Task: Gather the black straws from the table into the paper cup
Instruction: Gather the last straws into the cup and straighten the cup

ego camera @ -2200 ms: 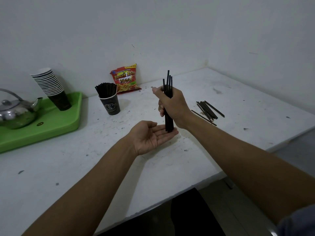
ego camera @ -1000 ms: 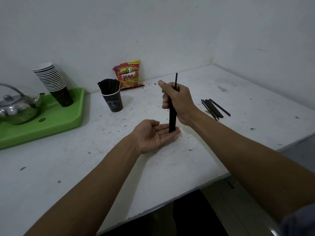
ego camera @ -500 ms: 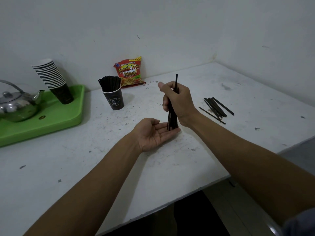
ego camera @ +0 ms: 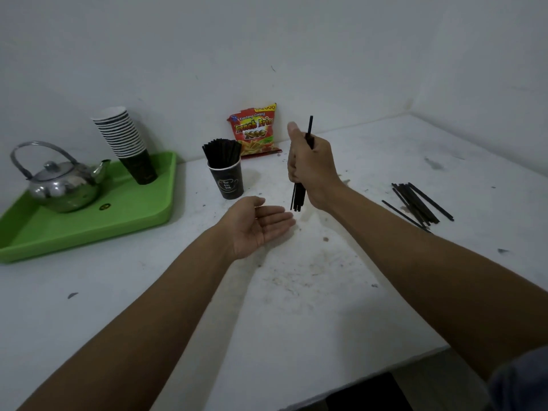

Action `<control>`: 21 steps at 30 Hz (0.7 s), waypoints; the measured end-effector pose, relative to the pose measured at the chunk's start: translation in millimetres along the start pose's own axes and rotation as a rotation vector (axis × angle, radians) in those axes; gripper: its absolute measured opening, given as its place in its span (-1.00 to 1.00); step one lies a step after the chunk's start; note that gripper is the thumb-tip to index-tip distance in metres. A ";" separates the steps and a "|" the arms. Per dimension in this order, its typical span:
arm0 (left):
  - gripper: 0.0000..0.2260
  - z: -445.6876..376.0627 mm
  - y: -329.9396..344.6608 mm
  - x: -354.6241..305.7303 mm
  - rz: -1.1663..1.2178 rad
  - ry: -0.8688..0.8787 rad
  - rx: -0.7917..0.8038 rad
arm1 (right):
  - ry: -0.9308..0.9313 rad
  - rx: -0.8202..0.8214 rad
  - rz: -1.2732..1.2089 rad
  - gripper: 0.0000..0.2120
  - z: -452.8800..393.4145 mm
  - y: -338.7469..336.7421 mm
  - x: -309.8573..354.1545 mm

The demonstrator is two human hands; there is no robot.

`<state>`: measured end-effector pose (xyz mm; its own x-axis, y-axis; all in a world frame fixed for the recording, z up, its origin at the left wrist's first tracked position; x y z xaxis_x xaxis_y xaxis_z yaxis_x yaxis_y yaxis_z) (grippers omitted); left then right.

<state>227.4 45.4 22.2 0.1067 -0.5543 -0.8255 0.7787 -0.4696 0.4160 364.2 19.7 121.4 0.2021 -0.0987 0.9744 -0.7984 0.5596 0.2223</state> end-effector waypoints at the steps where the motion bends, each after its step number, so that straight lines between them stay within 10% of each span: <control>1: -0.62 -5.5 -13.4 -12.1 -0.054 0.051 -0.048 | -0.001 0.007 -0.012 -0.52 -6.5 8.3 1.6; 9: -0.52 -37.5 -99.8 -95.1 -0.510 0.432 -0.410 | 0.016 -0.043 -0.120 -0.50 -60.3 63.6 6.7; 14: -0.10 -62.8 -99.7 -117.4 -0.729 0.627 -0.293 | -0.004 -0.049 -0.221 -0.49 -88.2 87.7 10.4; 21: -0.35 -83.9 -86.8 -127.0 -0.717 0.820 -0.117 | -0.004 -0.090 -0.102 -0.33 -123.3 102.8 -4.4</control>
<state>198.1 214.1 59.0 -0.0490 0.4680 -0.8824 0.8735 -0.4084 -0.2650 351.1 179.1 135.8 0.2775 -0.1622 0.9469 -0.7196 0.6179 0.3167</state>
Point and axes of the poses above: each hand's wrist, its own z-axis away from the middle knuckle, its own y-axis out of the palm, x = y × z, the point moved 9 cm from there along -z, towards the middle knuckle, and after that the axes turned 14 degrees about y, right-handed, at the moved point
